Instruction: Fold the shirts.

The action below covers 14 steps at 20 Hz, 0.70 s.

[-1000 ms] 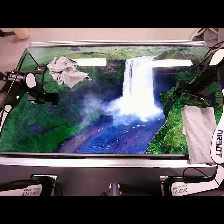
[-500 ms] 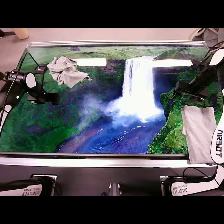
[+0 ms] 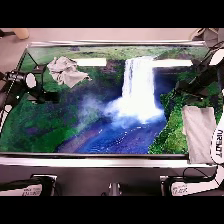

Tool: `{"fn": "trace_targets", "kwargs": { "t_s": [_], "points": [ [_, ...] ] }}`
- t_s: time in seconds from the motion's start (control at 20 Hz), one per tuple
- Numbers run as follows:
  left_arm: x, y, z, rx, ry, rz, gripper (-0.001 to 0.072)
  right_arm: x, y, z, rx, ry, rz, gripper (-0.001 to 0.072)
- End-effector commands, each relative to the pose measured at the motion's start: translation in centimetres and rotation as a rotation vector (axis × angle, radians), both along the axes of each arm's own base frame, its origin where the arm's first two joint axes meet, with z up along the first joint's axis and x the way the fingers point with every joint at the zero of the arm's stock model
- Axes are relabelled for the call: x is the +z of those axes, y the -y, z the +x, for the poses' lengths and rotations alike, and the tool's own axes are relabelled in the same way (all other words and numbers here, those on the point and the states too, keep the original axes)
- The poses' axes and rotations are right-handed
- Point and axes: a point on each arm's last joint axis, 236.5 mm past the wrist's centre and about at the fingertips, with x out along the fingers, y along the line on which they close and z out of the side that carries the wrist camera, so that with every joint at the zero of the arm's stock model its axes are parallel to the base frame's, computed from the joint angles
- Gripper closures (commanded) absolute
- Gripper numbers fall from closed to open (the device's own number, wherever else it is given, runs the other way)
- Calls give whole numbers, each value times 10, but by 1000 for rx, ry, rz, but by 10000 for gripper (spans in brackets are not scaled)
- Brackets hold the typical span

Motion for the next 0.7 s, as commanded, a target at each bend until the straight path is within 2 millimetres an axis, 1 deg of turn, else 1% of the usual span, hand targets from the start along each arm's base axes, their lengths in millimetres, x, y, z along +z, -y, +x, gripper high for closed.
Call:
{"fn": "trace_targets", "kwargs": {
  "t_s": [0.0,0.05,0.1,0.15,0.25,0.3,0.35,0.4,0.45,0.55,0.6,0.65],
  "points": [
    [10,6,42,43,185,-47,-3,2,2,18,-10,73,-10,35],
    [17,8,62,56,271,-70,-3,2,3,21,-12,86,-11,35],
    [20,11,76,74,331,-94,-3,3,3,24,-16,101,-12,36],
    [21,14,90,64,382,-106,-3,4,4,32,-23,134,-16,40],
    [19,19,108,48,441,-120,-2,9,7,50,-38,214,-24,40],
    [20,22,121,36,492,-130,-1,11,8,57,-42,244,-26,40],
    [19,20,138,43,525,-144,1,12,6,62,-44,263,-19,40],
    [8,12,151,69,495,-146,-1,14,3,66,-46,281,-4,40],
    [-8,6,163,73,434,-150,-3,16,-1,69,-48,293,15,40],
    [-44,-5,181,148,316,-216,-3,20,-14,74,-50,318,72,40],
    [-59,-1,191,186,281,-285,-3,22,-20,75,-50,321,100,40],
    [-69,7,202,215,274,-363,-3,23,-23,75,-49,322,115,40]
  ]
}}
